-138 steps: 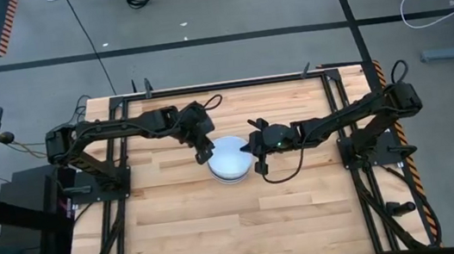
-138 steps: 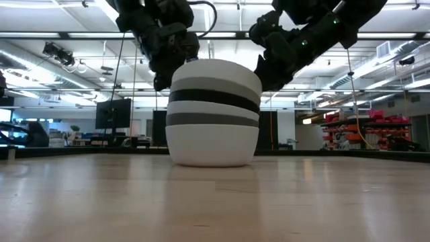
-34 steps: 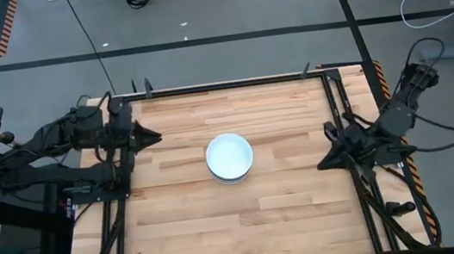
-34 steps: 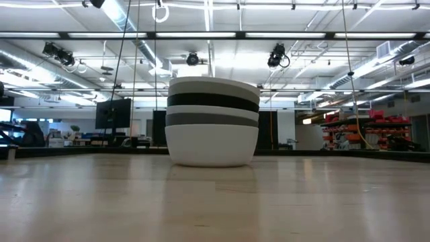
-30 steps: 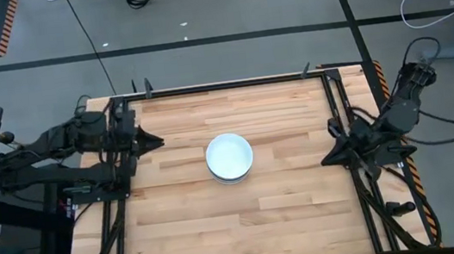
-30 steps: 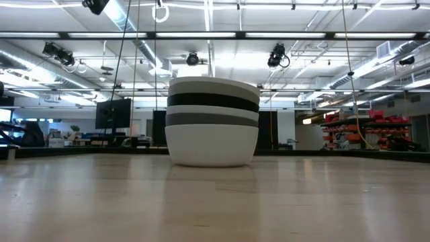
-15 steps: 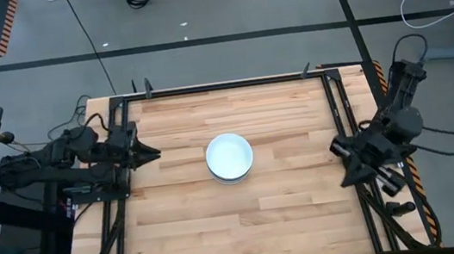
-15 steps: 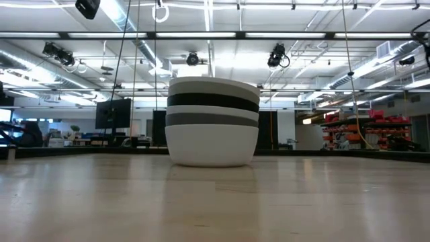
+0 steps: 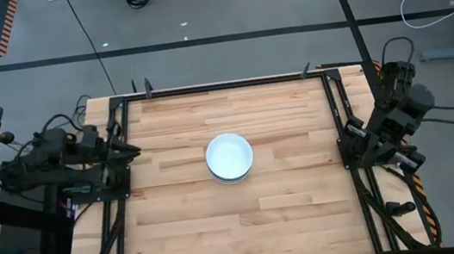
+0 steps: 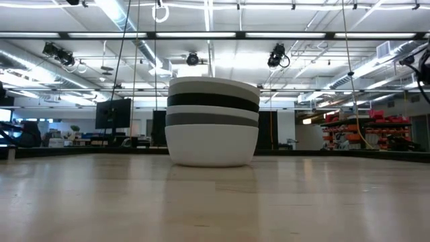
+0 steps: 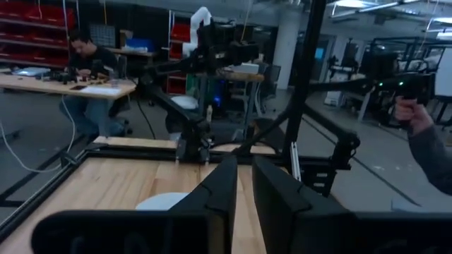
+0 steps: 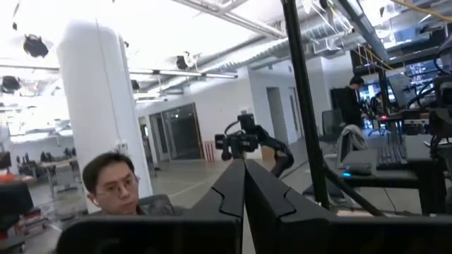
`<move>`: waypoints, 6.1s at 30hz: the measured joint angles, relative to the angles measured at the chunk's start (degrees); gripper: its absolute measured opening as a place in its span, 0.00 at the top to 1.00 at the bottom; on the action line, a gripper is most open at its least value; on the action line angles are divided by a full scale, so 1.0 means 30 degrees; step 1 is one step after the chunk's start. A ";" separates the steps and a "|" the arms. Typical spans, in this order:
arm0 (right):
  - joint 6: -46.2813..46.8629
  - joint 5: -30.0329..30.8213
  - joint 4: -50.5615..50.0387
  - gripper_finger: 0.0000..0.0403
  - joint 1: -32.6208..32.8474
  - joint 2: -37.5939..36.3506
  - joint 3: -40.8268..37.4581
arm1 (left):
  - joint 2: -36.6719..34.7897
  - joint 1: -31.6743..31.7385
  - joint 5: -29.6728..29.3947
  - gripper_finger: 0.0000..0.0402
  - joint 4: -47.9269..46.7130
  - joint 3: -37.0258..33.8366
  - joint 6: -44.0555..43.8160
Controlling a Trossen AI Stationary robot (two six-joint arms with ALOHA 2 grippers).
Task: Nest bowls inside each other
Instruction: Return to Home Position
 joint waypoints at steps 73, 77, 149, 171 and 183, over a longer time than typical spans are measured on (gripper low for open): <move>0.0075 -0.0444 0.1520 0.96 -0.0513 -0.7665 -0.5234 | -0.5156 0.0044 0.0441 0.86 0.9289 -0.7411 0.1750; 0.0670 -0.0444 0.2495 0.96 -0.0513 -0.7665 -0.6198 | -0.5141 0.0044 0.0590 0.87 1.0422 -0.8565 0.1308; -0.0501 -0.3514 0.2564 0.96 -0.6721 -0.7340 -1.2145 | -0.5134 0.0712 -0.1719 0.85 0.9419 -1.3391 0.0973; -0.2121 -0.8357 -0.0651 0.96 -1.5204 -0.7337 -1.2138 | -0.5127 0.2814 -0.1632 0.86 0.7375 -1.3384 0.1382; -0.2340 -0.8357 -0.0644 0.96 -1.5850 -0.7337 -1.2138 | -0.5127 0.2841 -0.1632 0.85 0.7241 -1.3384 0.1468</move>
